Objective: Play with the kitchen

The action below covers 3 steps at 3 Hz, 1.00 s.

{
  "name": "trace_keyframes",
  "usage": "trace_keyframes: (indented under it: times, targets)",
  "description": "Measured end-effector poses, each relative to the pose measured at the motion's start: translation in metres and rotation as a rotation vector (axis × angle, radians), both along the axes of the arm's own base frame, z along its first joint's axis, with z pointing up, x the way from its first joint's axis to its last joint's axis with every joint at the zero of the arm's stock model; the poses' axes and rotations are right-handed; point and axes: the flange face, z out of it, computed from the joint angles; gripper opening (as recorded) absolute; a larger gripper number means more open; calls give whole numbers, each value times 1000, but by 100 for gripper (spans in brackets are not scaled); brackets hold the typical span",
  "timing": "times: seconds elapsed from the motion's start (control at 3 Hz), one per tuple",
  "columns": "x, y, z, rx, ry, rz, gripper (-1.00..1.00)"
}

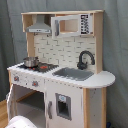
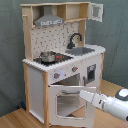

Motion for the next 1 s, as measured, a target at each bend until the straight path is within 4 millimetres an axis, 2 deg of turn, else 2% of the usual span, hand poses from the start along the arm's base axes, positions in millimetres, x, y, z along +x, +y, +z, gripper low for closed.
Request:
trace_keyframes:
  times: [1.0]
  targets:
    - [5, -4, -24, 235, -8, -15, 100]
